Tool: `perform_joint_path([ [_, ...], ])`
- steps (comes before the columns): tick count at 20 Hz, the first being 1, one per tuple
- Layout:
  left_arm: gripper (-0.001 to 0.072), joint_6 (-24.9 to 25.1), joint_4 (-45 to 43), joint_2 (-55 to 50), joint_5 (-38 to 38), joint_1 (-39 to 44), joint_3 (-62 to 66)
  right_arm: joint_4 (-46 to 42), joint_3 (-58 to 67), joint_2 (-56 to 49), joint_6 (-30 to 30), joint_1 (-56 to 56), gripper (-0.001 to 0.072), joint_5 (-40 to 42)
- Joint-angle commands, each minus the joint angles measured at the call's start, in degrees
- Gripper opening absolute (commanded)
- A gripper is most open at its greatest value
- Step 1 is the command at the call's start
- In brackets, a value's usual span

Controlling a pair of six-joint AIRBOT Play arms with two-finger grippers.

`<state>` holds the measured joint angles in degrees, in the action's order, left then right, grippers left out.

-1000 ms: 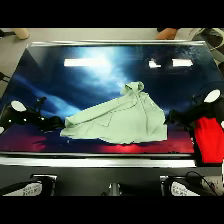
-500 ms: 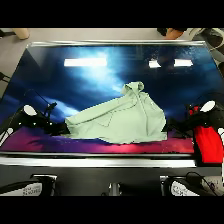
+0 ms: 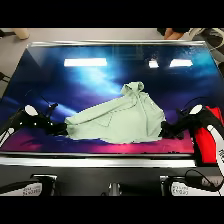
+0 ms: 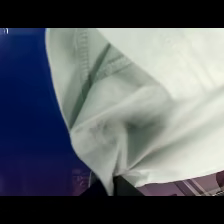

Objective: Fold the shirts.

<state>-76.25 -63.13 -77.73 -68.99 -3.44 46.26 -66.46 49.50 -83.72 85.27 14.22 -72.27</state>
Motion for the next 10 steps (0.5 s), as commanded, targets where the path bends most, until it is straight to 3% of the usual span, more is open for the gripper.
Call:
perform_joint_path([
  [1,0.0026,0.0,0.2,4.9,-0.7,0.0,1.5,0.0,1.7,0.5,-0.4,-3.1,0.0027,5.9],
  [4,0.0026,-0.3,0.2,15.4,-0.5,-0.1,12.1,-0.2,12.5,10.3,-2.6,-2.9,0.0027,2.7],
  [6,0.0026,-2.8,0.1,23.0,1.6,-0.3,26.1,-1.6,25.2,20.3,-2.6,-2.9,0.0028,4.3],
  [10,0.0026,-8.5,-5.8,35.4,19.1,-0.8,53.9,-8.7,46.3,41.0,-2.0,-2.9,0.0028,21.6],
])
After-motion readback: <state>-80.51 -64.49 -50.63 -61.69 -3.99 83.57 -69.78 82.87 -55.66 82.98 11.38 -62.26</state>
